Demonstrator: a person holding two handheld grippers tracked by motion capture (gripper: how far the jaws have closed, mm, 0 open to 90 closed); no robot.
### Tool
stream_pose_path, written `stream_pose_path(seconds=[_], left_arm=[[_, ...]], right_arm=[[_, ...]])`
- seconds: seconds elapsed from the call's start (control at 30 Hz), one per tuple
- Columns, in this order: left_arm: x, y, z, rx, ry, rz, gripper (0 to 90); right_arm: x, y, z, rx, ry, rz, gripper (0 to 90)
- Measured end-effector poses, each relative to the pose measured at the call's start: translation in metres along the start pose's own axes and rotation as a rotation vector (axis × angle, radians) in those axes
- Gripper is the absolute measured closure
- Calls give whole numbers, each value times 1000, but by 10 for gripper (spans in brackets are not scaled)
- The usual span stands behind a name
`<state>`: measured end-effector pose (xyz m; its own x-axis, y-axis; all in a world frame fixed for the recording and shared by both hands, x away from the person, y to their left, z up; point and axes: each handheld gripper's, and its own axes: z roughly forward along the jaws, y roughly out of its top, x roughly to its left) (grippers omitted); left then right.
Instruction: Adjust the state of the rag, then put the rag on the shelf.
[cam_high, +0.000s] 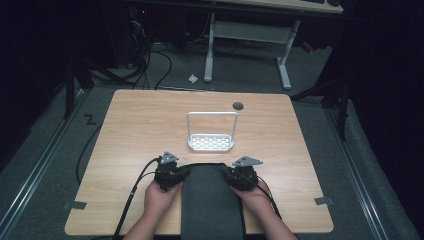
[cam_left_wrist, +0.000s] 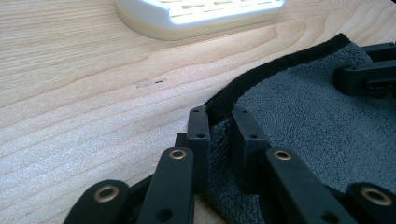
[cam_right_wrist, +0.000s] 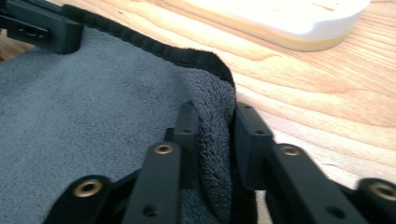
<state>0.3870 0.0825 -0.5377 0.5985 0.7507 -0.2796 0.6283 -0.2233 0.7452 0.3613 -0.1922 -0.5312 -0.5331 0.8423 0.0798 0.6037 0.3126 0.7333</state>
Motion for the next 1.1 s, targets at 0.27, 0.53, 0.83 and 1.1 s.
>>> stream_pose_path(seconds=[0.27,0.53,0.83,1.1], left_arm=[[0,-1,-3,-20,-7,2,798],[-1,1,-9,-59,-22,8,820],[-7,10,-24,-157,-30,4,833],[-20,30,-43,-256,-44,30,835]], right_arm=[[4,0,-3,-15,-18,-20,786],[8,0,-15,-77,-34,-43,785],[13,8,-29,-156,-54,-53,784],[17,23,-44,-228,-79,-91,783]])
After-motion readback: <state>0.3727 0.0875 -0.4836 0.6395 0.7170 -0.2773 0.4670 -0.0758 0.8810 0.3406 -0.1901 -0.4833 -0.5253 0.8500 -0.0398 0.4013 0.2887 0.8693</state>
